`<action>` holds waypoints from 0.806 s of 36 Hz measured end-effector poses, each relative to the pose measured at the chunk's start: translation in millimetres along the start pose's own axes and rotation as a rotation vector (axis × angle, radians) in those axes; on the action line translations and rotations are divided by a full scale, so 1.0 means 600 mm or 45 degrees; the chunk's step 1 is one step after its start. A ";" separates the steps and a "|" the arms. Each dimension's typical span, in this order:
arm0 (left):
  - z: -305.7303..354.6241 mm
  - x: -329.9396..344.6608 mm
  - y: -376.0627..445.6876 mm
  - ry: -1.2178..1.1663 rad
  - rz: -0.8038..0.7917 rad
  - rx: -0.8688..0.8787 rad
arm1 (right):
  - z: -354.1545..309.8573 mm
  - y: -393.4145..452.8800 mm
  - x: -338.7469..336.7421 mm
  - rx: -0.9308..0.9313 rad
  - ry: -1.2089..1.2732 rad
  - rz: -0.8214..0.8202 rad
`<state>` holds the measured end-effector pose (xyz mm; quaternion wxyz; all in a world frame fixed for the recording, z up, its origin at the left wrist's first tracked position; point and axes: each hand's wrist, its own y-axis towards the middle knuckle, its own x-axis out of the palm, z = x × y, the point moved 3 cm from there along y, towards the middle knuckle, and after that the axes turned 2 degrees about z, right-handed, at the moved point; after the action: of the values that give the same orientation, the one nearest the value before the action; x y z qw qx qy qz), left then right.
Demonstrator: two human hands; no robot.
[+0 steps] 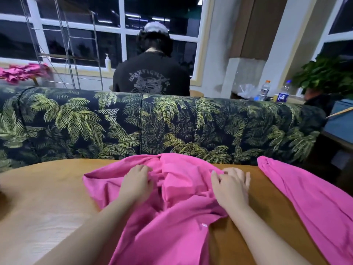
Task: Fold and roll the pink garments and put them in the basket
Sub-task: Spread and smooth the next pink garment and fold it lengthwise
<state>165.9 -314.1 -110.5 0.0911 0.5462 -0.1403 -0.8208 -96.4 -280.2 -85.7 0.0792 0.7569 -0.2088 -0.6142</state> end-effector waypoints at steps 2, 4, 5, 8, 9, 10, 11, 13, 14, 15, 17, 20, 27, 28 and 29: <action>0.006 0.018 0.016 0.006 -0.034 -0.037 | -0.012 0.024 0.003 -0.062 0.102 0.006; 0.009 0.032 0.034 -0.047 -0.047 -0.075 | -0.024 0.051 0.010 -0.045 0.254 -0.074; 0.010 0.036 0.043 -0.046 -0.047 -0.085 | -0.028 0.066 0.016 -0.023 0.277 -0.107; 0.016 0.053 0.066 0.128 -0.076 -0.046 | -0.033 0.108 0.040 0.027 0.133 -0.188; 0.015 0.060 0.069 0.214 -0.106 -0.024 | -0.036 0.117 0.049 0.020 0.057 -0.231; 0.014 0.067 0.069 0.274 -0.135 -0.005 | -0.039 0.125 0.060 -0.004 -0.024 -0.275; 0.011 0.075 0.069 0.305 -0.165 0.015 | -0.041 0.132 0.073 -0.024 -0.101 -0.316; 0.002 0.086 0.073 0.306 -0.195 0.065 | -0.042 0.142 0.099 0.023 -0.163 -0.367; -0.002 0.090 0.078 0.293 -0.213 0.088 | -0.040 0.146 0.112 0.074 -0.157 -0.376; -0.006 0.092 0.086 0.271 -0.233 0.099 | -0.037 0.148 0.122 0.115 -0.148 -0.369; -0.014 0.096 0.102 0.192 -0.258 0.093 | -0.030 0.148 0.138 0.170 -0.130 -0.293; -0.027 0.095 0.119 0.118 -0.113 0.187 | -0.019 0.150 0.147 0.268 -0.115 -0.131; -0.038 0.082 0.131 -0.141 0.009 0.329 | -0.027 0.161 0.154 -0.109 0.052 -0.215; -0.041 0.080 0.129 -0.136 0.000 0.335 | -0.021 0.161 0.155 -0.127 0.054 -0.222; -0.045 0.077 0.125 -0.144 -0.023 0.338 | -0.010 0.163 0.155 -0.113 0.061 -0.224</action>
<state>172.7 -402.6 -135.6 0.0027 0.5075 -0.2475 -0.8253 -97.0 -407.4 -131.0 0.0634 0.7826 -0.1120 -0.6091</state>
